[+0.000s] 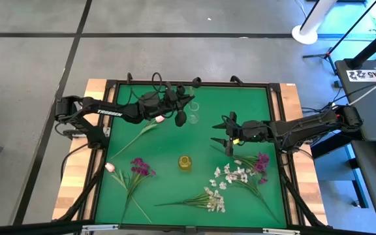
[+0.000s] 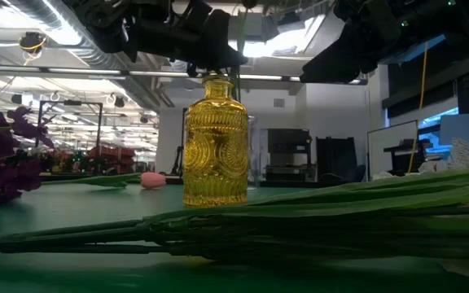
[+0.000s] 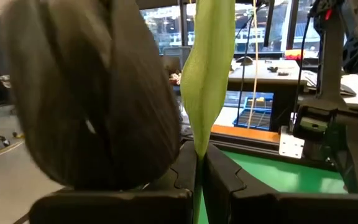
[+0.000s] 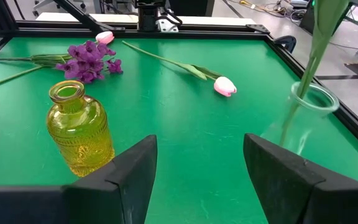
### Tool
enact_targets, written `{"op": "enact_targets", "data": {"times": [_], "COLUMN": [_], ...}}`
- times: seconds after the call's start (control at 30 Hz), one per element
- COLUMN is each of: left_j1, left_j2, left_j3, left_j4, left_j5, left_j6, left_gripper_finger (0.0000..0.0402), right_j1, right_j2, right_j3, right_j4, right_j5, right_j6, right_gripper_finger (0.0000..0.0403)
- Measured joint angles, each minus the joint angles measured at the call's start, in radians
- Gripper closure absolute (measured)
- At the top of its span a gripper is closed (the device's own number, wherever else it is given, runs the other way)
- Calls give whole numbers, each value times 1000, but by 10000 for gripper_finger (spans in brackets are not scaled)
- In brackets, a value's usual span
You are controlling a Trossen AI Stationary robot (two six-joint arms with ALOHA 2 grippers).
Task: Sort flowers into vase by color
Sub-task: Put the black tulip into the transparent vase
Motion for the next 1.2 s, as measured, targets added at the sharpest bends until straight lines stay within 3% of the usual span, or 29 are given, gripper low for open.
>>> {"op": "enact_targets", "data": {"times": [0.43, 0.77, 1.2], "left_j1": [0, 0, -5], "left_j2": [0, 0, 0], "left_j3": [0, 0, 0], "left_j4": [-120, -118, -118], "left_j5": [-49, -50, -48], "left_j6": [26, -16, -11], "left_gripper_finger": [395, 389, 309], "right_j1": [0, 0, 0], "right_j2": [0, 0, 0], "right_j3": [0, 0, 0], "right_j4": [0, 0, 0], "right_j5": [-1, -1, 0], "right_j6": [0, 0, 0], "right_gripper_finger": [165, 165, 165]}}
